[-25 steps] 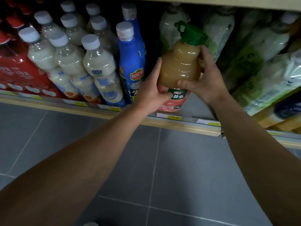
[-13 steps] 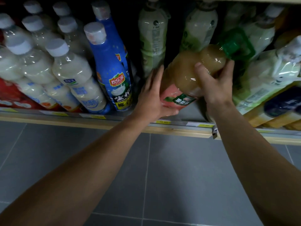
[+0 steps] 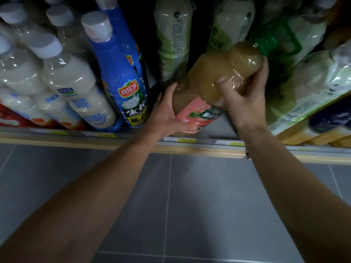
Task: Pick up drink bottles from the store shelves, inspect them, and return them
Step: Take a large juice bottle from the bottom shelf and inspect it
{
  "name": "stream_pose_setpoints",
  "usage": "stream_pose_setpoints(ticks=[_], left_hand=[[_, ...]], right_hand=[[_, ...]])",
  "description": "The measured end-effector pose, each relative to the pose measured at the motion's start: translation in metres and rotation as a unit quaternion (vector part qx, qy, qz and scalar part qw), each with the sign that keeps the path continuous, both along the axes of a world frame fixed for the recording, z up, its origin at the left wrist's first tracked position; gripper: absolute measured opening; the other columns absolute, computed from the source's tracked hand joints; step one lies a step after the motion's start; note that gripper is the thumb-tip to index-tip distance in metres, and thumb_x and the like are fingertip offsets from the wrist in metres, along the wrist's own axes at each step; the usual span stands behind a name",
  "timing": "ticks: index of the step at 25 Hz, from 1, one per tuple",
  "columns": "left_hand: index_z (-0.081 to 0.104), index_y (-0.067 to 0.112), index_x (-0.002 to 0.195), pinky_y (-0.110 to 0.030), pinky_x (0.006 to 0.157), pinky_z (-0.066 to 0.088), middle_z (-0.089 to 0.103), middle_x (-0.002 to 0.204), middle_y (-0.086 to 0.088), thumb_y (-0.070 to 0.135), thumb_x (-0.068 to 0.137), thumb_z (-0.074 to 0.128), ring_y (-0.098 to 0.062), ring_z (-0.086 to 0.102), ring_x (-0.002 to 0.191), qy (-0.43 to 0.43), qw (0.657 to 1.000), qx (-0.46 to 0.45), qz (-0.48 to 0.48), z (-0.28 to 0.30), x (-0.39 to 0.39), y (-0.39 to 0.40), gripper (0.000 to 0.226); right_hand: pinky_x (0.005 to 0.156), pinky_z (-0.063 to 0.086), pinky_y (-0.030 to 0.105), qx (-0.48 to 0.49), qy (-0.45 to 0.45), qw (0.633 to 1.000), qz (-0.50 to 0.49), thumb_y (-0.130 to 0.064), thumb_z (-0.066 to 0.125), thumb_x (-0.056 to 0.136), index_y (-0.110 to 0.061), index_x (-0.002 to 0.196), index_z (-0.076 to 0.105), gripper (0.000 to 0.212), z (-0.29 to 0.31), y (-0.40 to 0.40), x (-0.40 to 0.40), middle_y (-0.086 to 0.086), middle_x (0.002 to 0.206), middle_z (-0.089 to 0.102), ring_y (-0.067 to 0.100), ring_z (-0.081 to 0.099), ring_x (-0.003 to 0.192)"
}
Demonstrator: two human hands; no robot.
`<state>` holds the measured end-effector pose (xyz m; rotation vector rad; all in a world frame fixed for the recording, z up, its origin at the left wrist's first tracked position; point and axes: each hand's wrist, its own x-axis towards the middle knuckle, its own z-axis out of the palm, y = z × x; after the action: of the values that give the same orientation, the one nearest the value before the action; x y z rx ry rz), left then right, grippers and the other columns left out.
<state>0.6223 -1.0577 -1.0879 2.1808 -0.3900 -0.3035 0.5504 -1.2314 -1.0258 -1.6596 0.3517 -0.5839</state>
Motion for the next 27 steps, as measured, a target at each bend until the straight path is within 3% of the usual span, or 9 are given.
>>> stream_pose_setpoints(ticks=[2, 5, 8, 9, 16, 20, 22, 25, 27], left_hand=[[0.018, 0.040, 0.153, -0.033, 0.110, 0.038, 0.036, 0.148, 0.005, 0.040, 0.037, 0.100, -0.014, 0.041, 0.134, 0.029, 0.999, -0.035, 0.026, -0.006, 0.000, 0.000, 0.143], [0.022, 0.038, 0.153, -0.029, 0.111, 0.038, 0.038, 0.148, 0.008, 0.043, 0.035, 0.099, -0.010, 0.041, 0.134, 0.036, 0.995, -0.080, 0.051, -0.010, -0.003, -0.003, 0.141], [0.028, 0.033, 0.153, -0.004, 0.093, 0.034, 0.037, 0.145, 0.008, 0.032, 0.041, 0.100, -0.004, 0.041, 0.125, 0.022, 0.994, -0.094, 0.058, -0.008, -0.008, -0.006, 0.133], [0.029, 0.032, 0.153, -0.003, 0.090, 0.033, 0.036, 0.142, 0.008, 0.030, 0.042, 0.101, -0.002, 0.040, 0.122, 0.015, 0.994, -0.095, 0.058, -0.008, -0.009, -0.007, 0.131], [0.021, 0.038, 0.153, -0.022, 0.102, 0.032, 0.030, 0.145, 0.005, 0.036, 0.044, 0.100, -0.005, 0.035, 0.128, -0.006, 0.998, -0.058, 0.035, -0.007, -0.010, -0.007, 0.135], [0.023, 0.038, 0.152, -0.028, 0.104, 0.037, 0.033, 0.142, 0.005, 0.040, 0.040, 0.100, -0.013, 0.039, 0.131, -0.016, 0.998, -0.051, 0.041, -0.009, -0.010, -0.011, 0.136], [0.027, 0.034, 0.151, -0.025, 0.101, 0.037, 0.034, 0.134, 0.008, 0.036, 0.041, 0.101, -0.008, 0.040, 0.123, -0.027, 0.996, -0.065, 0.047, -0.011, -0.013, -0.011, 0.133], [0.022, 0.034, 0.152, -0.027, 0.103, 0.037, 0.033, 0.141, 0.006, 0.038, 0.042, 0.100, -0.008, 0.039, 0.126, -0.013, 0.997, -0.059, 0.037, -0.014, -0.009, -0.008, 0.135], [0.016, 0.039, 0.152, -0.032, 0.109, 0.039, 0.037, 0.149, 0.006, 0.045, 0.040, 0.099, -0.008, 0.040, 0.132, 0.009, 0.998, -0.053, 0.031, -0.014, -0.007, -0.006, 0.140]], right_hand=[[0.116, 0.038, 0.036, -0.108, -0.002, 0.994, 0.004, -0.035, 0.084, 0.071, -0.007, 0.157, 0.005, 0.120, -0.009, 0.012, -0.004, 0.008, 0.155, 0.035, 0.013, 0.039, 0.141], [0.118, 0.031, 0.047, -0.232, 0.002, 0.972, -0.023, -0.043, 0.087, 0.065, -0.009, 0.158, 0.008, 0.126, -0.013, 0.024, -0.001, 0.017, 0.160, 0.017, 0.024, 0.022, 0.149], [0.116, 0.032, 0.053, -0.246, 0.012, 0.968, -0.047, -0.048, 0.084, 0.064, -0.016, 0.158, 0.012, 0.123, -0.003, 0.027, 0.011, 0.021, 0.161, 0.008, 0.033, 0.018, 0.150], [0.116, 0.033, 0.053, -0.245, 0.015, 0.968, -0.057, -0.048, 0.083, 0.064, -0.018, 0.158, 0.014, 0.120, 0.000, 0.025, 0.015, 0.020, 0.161, 0.006, 0.033, 0.018, 0.149], [0.114, 0.037, 0.041, -0.253, 0.008, 0.964, -0.081, -0.049, 0.082, 0.066, -0.021, 0.157, 0.022, 0.112, -0.002, 0.013, 0.019, 0.018, 0.159, 0.015, 0.029, 0.026, 0.146], [0.106, 0.025, 0.004, -0.215, 0.010, 0.974, -0.076, -0.044, 0.083, 0.066, -0.023, 0.157, 0.021, 0.112, -0.004, 0.005, 0.021, 0.015, 0.161, 0.014, 0.022, 0.022, 0.149], [0.097, 0.022, -0.005, -0.216, 0.011, 0.974, -0.072, -0.043, 0.083, 0.066, -0.025, 0.157, 0.021, 0.112, -0.006, 0.001, 0.020, 0.011, 0.161, 0.018, 0.018, 0.025, 0.147], [0.102, 0.027, 0.001, -0.215, 0.006, 0.973, -0.080, -0.044, 0.082, 0.065, -0.026, 0.157, 0.021, 0.112, -0.005, 0.004, 0.020, 0.010, 0.161, 0.020, 0.016, 0.028, 0.146], [0.105, 0.033, 0.014, -0.222, 0.009, 0.972, -0.074, -0.045, 0.081, 0.065, -0.028, 0.157, 0.020, 0.111, -0.001, 0.011, 0.023, 0.008, 0.162, 0.018, 0.017, 0.030, 0.144]])
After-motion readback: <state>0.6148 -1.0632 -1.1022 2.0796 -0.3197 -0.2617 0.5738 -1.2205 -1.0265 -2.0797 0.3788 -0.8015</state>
